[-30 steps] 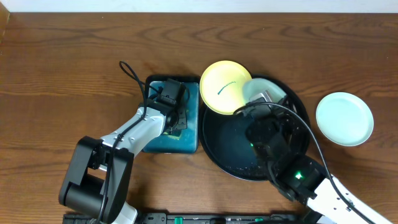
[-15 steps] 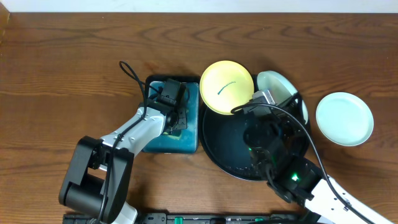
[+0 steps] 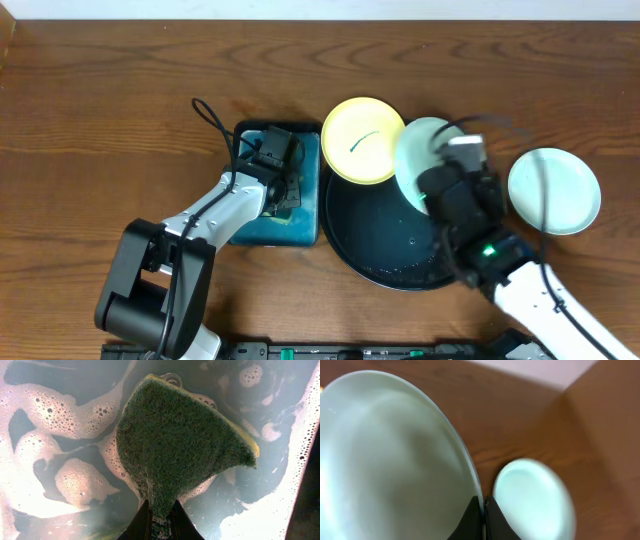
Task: Clean dirty plates on tray and stack at the side
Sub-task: 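Carry the plate right and lower it beside the other cleaned plate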
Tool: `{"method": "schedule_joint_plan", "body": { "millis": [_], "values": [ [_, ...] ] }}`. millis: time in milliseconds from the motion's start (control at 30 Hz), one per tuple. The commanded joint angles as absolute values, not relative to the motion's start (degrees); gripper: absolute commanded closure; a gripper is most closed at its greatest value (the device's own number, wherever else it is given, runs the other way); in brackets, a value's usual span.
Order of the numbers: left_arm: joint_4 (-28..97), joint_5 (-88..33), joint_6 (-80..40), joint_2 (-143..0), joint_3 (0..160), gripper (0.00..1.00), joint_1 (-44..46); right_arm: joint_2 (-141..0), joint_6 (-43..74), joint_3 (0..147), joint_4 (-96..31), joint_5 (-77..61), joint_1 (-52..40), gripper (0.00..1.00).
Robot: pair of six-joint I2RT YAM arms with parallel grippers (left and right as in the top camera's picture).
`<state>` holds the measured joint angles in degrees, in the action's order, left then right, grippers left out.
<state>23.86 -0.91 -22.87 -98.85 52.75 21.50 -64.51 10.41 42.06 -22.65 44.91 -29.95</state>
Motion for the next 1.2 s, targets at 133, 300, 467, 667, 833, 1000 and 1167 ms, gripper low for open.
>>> {"method": "schedule_joint_plan", "body": {
  "millis": [133,300,467,667,833,1000,1167],
  "values": [
    [24.16,-1.06,-23.18,-103.11,50.78,0.93,21.61,-64.47,24.53,42.94,-24.16,20.10,-11.27,0.98],
    [24.16,-1.06,-23.18,-103.11,50.78,0.92,21.61,-65.63,30.11,42.94,-24.97,9.39,3.18,0.99],
    [24.16,-1.06,-23.18,-103.11,50.78,0.93,21.61,-69.38,34.76,42.94,-25.10,2.76,14.41,0.98],
    [24.18,-1.06,-23.18,-103.11,50.78,0.92,21.61,-75.68,36.42,42.94,-22.92,-3.81,25.26,0.98],
    [24.16,-1.06,-23.18,-103.11,50.78,0.93,21.61,-80.23,36.99,42.94,-21.17,-6.09,32.14,0.99],
    [24.14,-1.06,-23.18,-103.11,50.78,0.92,21.61,-84.79,37.71,42.94,-19.09,-8.08,37.23,0.99],
    [24.14,-1.06,-23.18,-103.11,50.78,0.92,21.61,-87.96,37.69,42.94,-17.74,-9.52,38.26,0.99]
  ]
}}
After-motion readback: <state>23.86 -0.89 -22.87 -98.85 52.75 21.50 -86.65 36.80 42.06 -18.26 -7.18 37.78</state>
